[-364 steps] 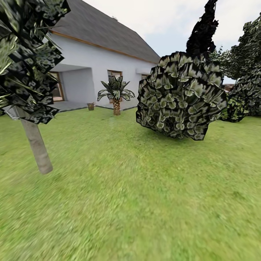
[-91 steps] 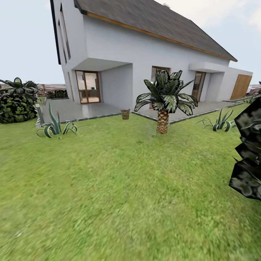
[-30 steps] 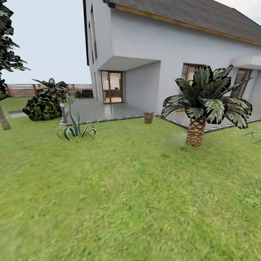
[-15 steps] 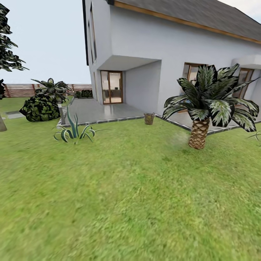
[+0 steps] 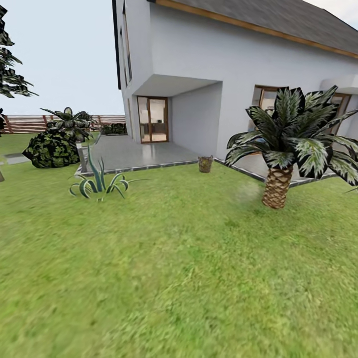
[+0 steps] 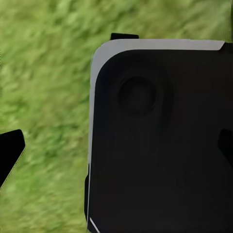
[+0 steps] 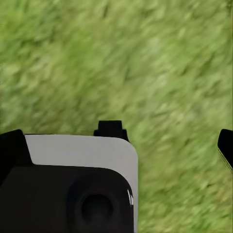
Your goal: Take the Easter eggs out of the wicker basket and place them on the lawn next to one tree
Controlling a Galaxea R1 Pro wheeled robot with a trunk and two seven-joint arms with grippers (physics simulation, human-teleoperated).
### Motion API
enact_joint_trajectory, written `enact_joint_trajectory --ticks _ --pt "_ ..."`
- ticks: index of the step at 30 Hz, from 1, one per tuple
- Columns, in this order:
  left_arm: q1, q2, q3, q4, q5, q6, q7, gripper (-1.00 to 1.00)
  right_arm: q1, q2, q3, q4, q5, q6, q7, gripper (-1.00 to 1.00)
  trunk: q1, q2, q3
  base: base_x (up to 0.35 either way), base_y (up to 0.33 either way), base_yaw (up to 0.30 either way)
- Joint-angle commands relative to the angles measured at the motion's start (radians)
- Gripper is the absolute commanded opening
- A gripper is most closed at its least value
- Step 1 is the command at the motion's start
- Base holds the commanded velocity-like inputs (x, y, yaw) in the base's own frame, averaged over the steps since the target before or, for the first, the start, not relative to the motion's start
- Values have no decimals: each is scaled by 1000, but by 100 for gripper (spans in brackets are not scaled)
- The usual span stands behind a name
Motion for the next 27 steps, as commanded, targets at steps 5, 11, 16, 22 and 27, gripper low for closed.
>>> enact_joint_trajectory --ticks 5,11,16,22,27 --pt "1 0 -1 -2 9 -1 -1 100 -1 1 1 1 -2 -4 3 100 1 0 -1 339 0 0" --pt "1 0 -1 -2 9 -1 -2 100 -1 2 1 1 0 -4 4 100 1 0 -1 339 0 8" --pt "0 0 -1 -2 9 -1 -2 100 -1 3 1 2 0 -4 5 100 1 0 -1 339 0 135" --pt "0 0 -1 -2 9 -1 -1 100 -1 3 1 2 -1 -4 4 100 1 0 -1 339 0 231" --pt "0 0 -1 -2 9 -1 -1 100 -1 1 0 2 -2 -4 5 100 1 0 -1 339 0 90"
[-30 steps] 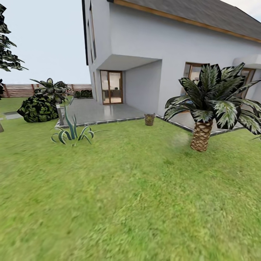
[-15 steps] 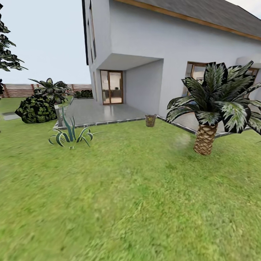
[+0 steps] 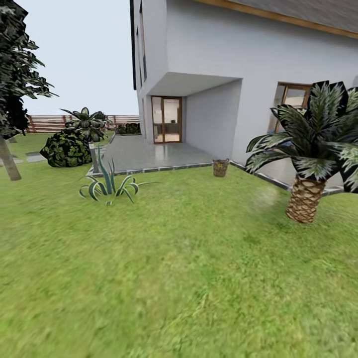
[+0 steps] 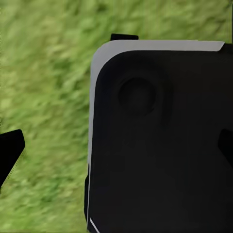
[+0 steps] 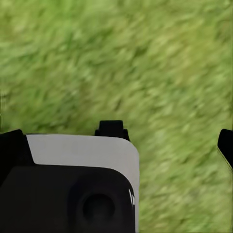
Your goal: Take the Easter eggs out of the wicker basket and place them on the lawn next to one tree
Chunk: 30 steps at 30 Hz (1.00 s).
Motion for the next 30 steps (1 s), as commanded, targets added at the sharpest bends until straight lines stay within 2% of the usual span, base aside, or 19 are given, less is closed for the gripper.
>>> enact_joint_trajectory --ticks 1,12,14,17,20,24,30 --pt "1 0 -1 -2 9 -1 -1 100 -1 0 0 1 -2 -4 3 100 1 0 -1 339 0 16" --pt "1 0 0 -1 8 -3 -2 100 -1 -1 0 2 -2 -2 2 100 1 0 -1 339 0 2" --pt "-11 -12 11 -12 19 9 -13 100 -12 -13 3 -10 -11 9 -9 100 1 0 -1 0 0 0" --pt "-28 -13 13 -29 13 25 -12 100 -29 -30 -3 -21 -3 26 -8 100 1 0 -1 0 0 0" --pt "-11 -27 5 -46 -3 8 -11 100 -46 -26 -9 -4 13 8 9 100 1 0 -1 0 0 0" --pt "0 -48 3 -61 -4 -14 -11 100 -69 -22 -9 19 27 -14 25 100 1 0 -1 33 0 0" --pt "1 -48 2 -74 9 -39 -9 100 -103 -22 -10 52 28 -48 28 100 1 0 -1 272 0 0"
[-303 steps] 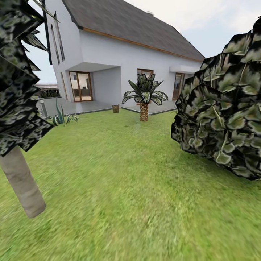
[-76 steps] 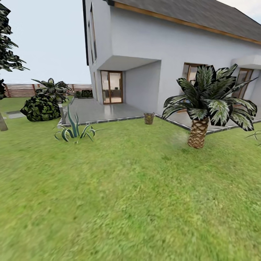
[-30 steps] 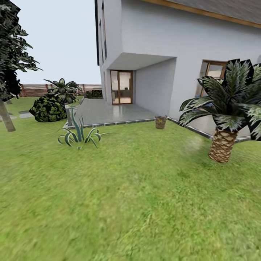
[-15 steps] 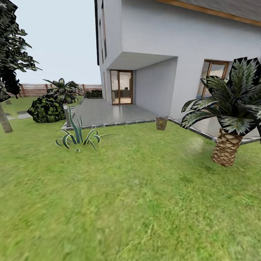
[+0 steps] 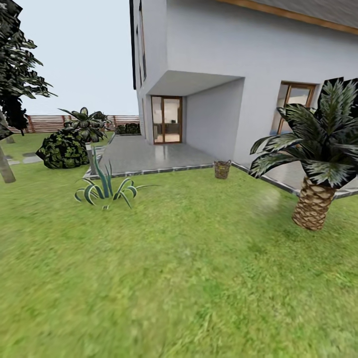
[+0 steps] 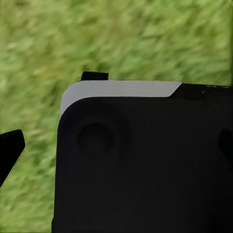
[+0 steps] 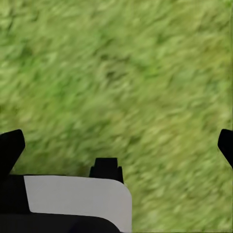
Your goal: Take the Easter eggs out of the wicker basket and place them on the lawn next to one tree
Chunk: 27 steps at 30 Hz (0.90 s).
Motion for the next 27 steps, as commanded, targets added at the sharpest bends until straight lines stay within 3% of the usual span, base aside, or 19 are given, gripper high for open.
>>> enact_joint_trajectory --ticks 1,6,13,14,27 --pt "1 0 0 -7 15 1 -1 100 -7 0 -1 9 1 -12 3 100 1 0 -1 323 0 0" --pt "1 -5 2 -35 43 25 3 100 -23 0 -7 37 -6 -38 3 100 1 0 -1 331 0 0" --pt "1 11 4 -75 82 64 0 100 -23 -1 -9 52 -12 -38 2 100 1 0 -1 336 0 0" --pt "1 11 3 -168 152 219 -2 100 -23 -1 -10 52 -13 -38 2 100 1 0 -1 337 0 0" --pt "0 12 -6 -140 146 225 -7 100 -23 2 -1 52 -3 -39 3 100 1 0 -1 337 0 0"
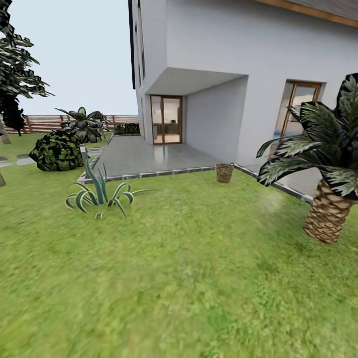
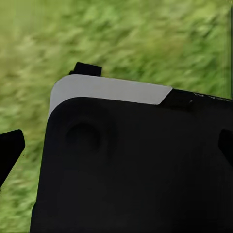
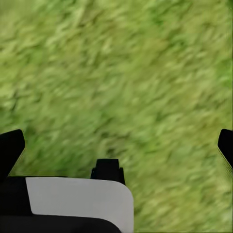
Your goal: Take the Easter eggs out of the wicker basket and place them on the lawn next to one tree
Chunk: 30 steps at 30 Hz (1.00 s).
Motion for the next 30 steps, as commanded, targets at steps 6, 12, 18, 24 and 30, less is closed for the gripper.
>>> enact_joint_trajectory --ticks 6,12,18,24,30 --pt "1 0 -2 -4 9 8 -2 100 -2 2 -1 5 2 -7 4 100 1 0 -1 337 0 0" --pt "1 -1 -2 -4 9 9 -2 100 -2 7 0 5 2 -7 2 100 1 0 -1 337 0 0" --pt "1 -4 1 -20 13 21 -3 100 -2 65 -6 5 -5 7 -26 100 1 0 -1 337 11 0" --pt "0 -5 5 -386 20 346 -2 100 -5 53 20 -187 24 178 -36 100 1 0 -1 337 29 0" --pt "-2 1 13 -742 17 640 0 100 -6 14 30 -936 -77 1031 -27 100 1 0 -1 340 2 0"
